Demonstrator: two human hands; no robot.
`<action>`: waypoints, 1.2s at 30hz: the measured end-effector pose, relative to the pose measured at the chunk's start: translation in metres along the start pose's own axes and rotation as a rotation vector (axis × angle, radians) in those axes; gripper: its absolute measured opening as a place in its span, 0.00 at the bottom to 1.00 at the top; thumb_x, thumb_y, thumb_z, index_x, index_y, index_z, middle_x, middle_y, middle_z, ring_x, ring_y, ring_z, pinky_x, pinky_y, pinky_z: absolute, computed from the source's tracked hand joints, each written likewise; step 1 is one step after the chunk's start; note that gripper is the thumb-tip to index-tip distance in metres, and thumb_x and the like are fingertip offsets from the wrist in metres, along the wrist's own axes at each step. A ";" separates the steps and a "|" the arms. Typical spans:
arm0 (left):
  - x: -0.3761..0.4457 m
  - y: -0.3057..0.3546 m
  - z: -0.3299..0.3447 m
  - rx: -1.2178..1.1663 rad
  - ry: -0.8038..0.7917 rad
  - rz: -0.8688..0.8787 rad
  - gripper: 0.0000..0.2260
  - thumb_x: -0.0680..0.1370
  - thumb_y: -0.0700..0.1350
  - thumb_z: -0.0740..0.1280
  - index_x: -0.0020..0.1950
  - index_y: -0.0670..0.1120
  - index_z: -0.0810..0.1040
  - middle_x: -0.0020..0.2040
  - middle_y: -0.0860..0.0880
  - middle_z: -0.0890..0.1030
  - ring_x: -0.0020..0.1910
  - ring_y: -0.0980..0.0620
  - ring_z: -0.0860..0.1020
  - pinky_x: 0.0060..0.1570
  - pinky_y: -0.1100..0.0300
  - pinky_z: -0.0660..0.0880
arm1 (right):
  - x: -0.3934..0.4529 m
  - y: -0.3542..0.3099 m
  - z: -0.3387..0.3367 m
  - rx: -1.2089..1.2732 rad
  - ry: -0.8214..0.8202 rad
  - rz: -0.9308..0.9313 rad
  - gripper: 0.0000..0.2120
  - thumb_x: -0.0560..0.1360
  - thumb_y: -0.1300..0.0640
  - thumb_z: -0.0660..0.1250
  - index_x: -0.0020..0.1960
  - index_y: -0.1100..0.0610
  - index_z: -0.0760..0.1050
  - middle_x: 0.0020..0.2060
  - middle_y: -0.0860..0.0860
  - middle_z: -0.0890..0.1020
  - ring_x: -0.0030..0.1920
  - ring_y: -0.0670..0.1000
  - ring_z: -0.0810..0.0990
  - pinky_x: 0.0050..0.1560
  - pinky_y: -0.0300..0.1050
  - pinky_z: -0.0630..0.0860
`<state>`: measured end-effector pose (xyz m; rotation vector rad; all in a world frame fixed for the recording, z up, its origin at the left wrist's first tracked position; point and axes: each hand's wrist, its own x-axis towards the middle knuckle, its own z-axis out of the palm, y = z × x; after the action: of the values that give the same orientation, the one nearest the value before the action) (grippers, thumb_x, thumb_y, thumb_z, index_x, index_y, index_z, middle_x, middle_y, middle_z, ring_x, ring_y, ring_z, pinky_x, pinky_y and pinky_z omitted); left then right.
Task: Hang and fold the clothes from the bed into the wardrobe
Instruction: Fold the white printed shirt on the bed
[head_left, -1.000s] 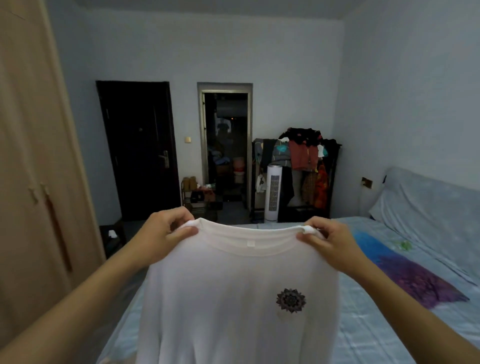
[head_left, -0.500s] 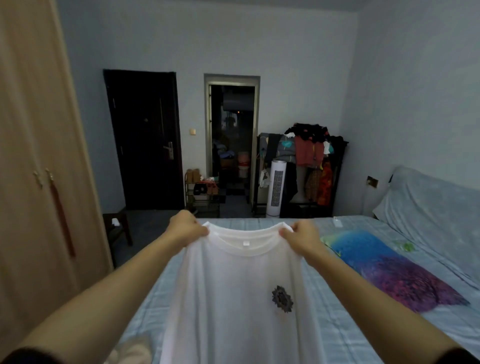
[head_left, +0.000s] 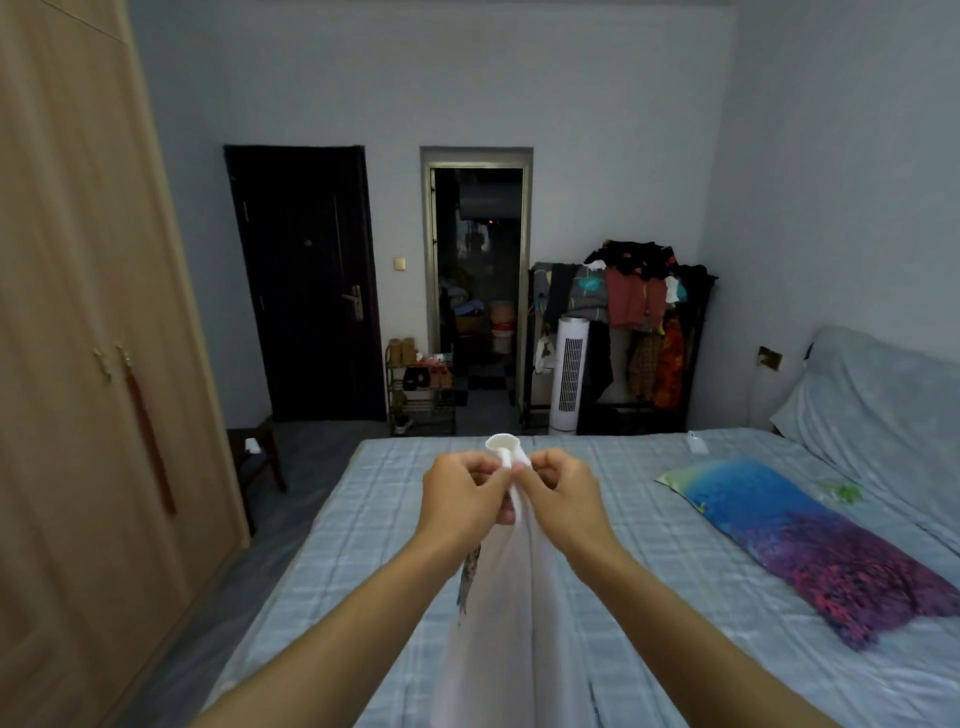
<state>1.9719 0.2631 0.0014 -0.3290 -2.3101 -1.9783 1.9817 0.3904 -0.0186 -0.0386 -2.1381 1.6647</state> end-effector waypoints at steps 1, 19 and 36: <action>-0.001 0.000 -0.002 -0.010 -0.041 0.003 0.09 0.78 0.36 0.66 0.45 0.45 0.85 0.38 0.46 0.86 0.38 0.49 0.85 0.38 0.56 0.83 | -0.001 -0.001 0.000 -0.015 -0.021 -0.012 0.08 0.74 0.48 0.72 0.45 0.52 0.79 0.36 0.48 0.85 0.37 0.45 0.84 0.36 0.37 0.79; 0.014 -0.016 -0.066 0.586 -0.326 0.303 0.44 0.63 0.57 0.79 0.74 0.65 0.60 0.72 0.63 0.64 0.71 0.61 0.62 0.68 0.59 0.63 | -0.014 -0.001 -0.020 0.016 -0.471 -0.179 0.05 0.78 0.59 0.64 0.50 0.55 0.79 0.41 0.53 0.82 0.40 0.48 0.78 0.42 0.41 0.74; -0.005 0.025 -0.054 0.479 -0.369 0.337 0.08 0.69 0.47 0.77 0.41 0.48 0.79 0.35 0.51 0.79 0.32 0.57 0.74 0.32 0.60 0.71 | -0.008 -0.009 -0.032 0.052 -0.277 -0.345 0.05 0.78 0.51 0.64 0.49 0.50 0.78 0.40 0.55 0.80 0.37 0.52 0.76 0.39 0.45 0.72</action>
<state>1.9779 0.2129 0.0337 -1.0238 -2.6174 -1.2430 2.0022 0.4146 -0.0071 0.5743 -2.1398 1.5899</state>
